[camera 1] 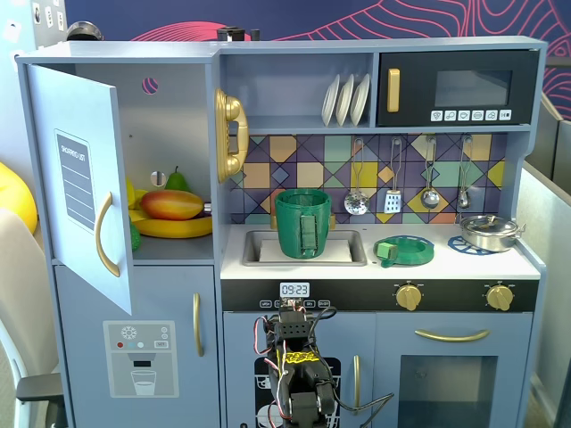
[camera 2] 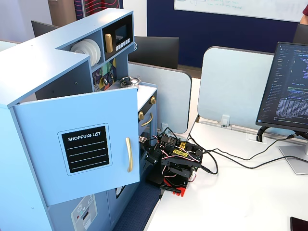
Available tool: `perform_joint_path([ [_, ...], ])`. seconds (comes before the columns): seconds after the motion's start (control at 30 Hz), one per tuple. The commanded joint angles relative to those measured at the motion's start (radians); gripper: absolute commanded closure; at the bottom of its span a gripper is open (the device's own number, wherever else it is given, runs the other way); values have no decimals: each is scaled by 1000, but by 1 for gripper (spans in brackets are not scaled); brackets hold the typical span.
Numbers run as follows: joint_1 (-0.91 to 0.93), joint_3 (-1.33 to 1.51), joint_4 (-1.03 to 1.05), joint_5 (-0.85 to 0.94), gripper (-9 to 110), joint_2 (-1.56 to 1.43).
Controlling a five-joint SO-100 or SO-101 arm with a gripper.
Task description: Pick up the green pineapple from the left cabinet and place it in the green recipient
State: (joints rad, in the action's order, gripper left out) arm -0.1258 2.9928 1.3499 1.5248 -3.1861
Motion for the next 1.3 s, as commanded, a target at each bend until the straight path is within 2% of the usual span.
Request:
perform_joint_path([
  [0.0, -132, 5, 183, 0, 99, 9],
  [0.13, -126, 5, 181, -15, 76, 9],
  [0.23, -126, 5, 179, -28, 70, 9],
  [0.33, -133, 5, 179, -25, 79, 9],
  [0.43, -155, 5, 179, 9, 102, 9],
  [0.57, -207, 3, 101, 129, 102, 9],
  [0.63, -242, -9, 37, 272, 102, 21],
  [0.67, -272, -18, 3, 302, 101, 37],
  [0.8, -419, -78, -250, 173, 92, 123],
  [1.03, -667, -195, -888, 135, 93, 327],
  [1.13, -707, -272, -1006, 166, 92, 393],
  [1.27, -726, -402, -1098, 153, 84, 471],
])
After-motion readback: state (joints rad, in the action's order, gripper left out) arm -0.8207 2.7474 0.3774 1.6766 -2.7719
